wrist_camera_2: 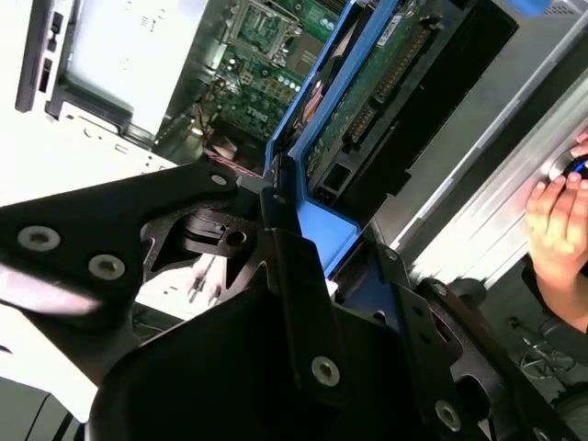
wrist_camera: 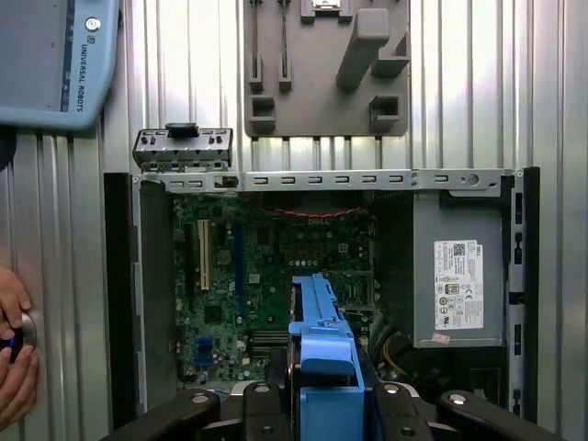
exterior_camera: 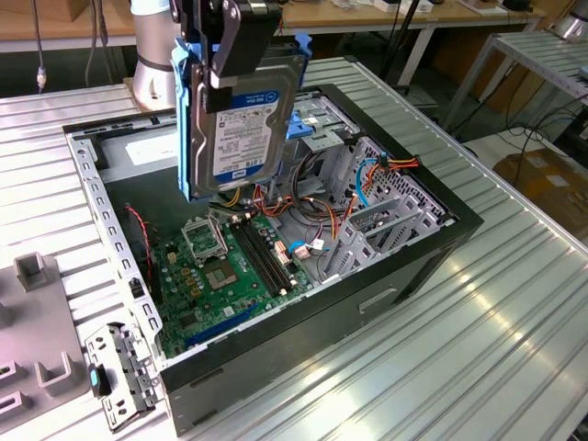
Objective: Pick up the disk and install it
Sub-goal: 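Insert the disk into the insertion slot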
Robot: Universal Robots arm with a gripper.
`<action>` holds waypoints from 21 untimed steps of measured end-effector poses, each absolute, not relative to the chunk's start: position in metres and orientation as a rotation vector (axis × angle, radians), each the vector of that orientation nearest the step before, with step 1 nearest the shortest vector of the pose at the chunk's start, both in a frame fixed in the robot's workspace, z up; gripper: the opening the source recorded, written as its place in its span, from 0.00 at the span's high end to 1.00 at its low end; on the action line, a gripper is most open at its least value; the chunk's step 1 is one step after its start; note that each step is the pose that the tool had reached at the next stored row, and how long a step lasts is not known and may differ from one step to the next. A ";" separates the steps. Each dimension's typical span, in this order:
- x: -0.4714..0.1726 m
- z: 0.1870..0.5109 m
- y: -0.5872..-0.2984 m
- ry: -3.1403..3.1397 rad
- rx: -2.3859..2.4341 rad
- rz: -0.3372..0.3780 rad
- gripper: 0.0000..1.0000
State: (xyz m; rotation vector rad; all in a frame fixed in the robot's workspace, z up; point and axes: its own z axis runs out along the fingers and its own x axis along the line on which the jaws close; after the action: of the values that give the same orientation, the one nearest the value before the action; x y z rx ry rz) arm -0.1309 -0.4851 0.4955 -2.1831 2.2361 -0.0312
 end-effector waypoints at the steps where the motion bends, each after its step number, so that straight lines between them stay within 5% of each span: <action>1: -0.131 0.495 -0.489 2.237 -2.184 -0.033 0.63; 21: -0.123 0.495 -0.508 2.238 -2.185 -0.036 0.63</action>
State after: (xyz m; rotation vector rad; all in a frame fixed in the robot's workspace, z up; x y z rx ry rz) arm -0.1232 -0.5080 0.4949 -2.1851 2.2379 -0.0356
